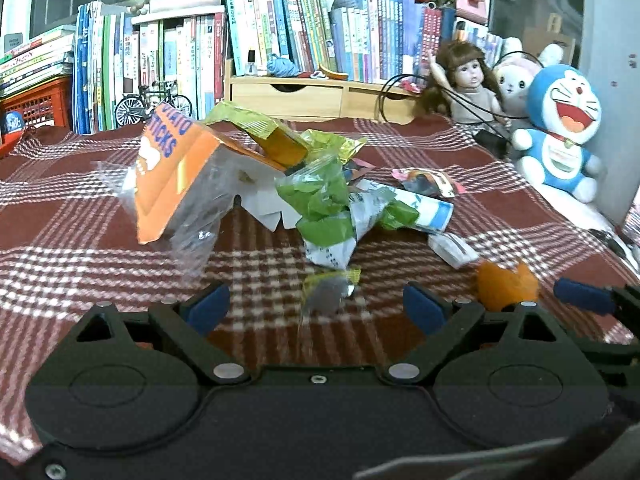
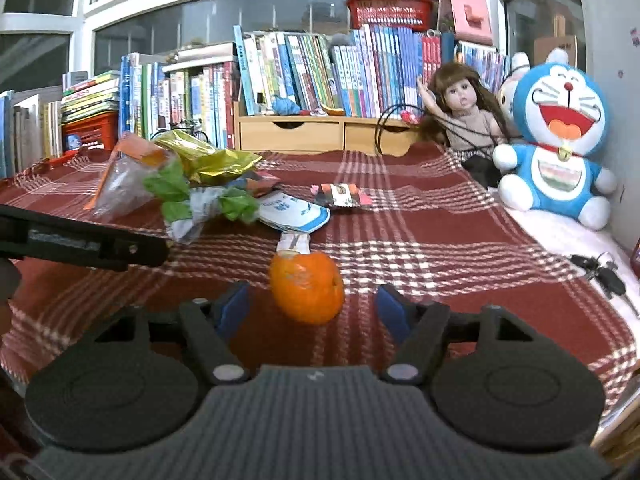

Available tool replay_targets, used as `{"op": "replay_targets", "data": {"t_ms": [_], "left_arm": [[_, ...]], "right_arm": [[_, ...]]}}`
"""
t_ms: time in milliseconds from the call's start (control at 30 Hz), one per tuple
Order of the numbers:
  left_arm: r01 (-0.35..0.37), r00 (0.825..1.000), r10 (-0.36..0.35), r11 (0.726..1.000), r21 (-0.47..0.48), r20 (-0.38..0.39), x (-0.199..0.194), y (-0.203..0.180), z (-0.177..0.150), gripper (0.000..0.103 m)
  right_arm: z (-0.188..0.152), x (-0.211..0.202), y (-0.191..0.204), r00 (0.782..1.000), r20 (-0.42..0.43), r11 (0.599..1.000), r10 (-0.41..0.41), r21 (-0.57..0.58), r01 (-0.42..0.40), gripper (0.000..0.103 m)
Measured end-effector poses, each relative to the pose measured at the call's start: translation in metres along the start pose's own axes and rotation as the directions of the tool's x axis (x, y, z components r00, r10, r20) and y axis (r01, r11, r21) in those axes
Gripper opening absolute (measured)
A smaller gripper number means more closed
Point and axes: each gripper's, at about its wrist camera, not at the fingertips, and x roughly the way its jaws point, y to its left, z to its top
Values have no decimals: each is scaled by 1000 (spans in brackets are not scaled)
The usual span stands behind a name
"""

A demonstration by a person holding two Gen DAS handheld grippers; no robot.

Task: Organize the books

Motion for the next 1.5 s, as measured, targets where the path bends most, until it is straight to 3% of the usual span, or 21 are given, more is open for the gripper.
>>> {"op": "replay_targets", "data": {"t_ms": [167,233,267,300,533,800,1133,1233,1367,1500], "left_arm": [[6,1000,-7,999,-45,-26,25,-1,1,74],[-1,1000,0,999,-49,-31,31,-4,0,53],[-24,999,23,999,-33,-22,32,-7,-1,30],[-44,999,44,999,-11,-17,32,-9,-1,31],[-15,1000,14,1000,-3,-13,17,-6,-4,31],[-14,1000,15,1000,-27,22,-19,5,-15,31],[-32,999,33,999,-34,31,-64,19,-36,31],[-24,1000,24,999,-35,-1,-79,25,-43,31],[8,993,-15,998,-58,-120,-99,34,-62,31],[-21,980,18,1000,-13,-198,-112,36,-87,31]], "right_arm": [[-2,16,0,1000,-19,1000,8,11,-8,58],[-2,21,0,1000,-21,1000,19,21,-18,51],[-2,22,2,1000,-21,1000,22,21,-22,49],[-2,22,3,1000,-19,1000,24,20,-24,47],[-3,18,5,1000,-1,999,31,36,-31,32],[-1,0,13,995,21,994,95,50,-96,29],[-12,-22,47,985,-12,984,174,-38,-175,28],[-17,-30,54,974,-52,974,220,-41,-222,28],[-29,-47,69,948,-130,948,291,-93,-304,28],[-45,-52,78,910,-228,921,347,-99,-376,28]]}}
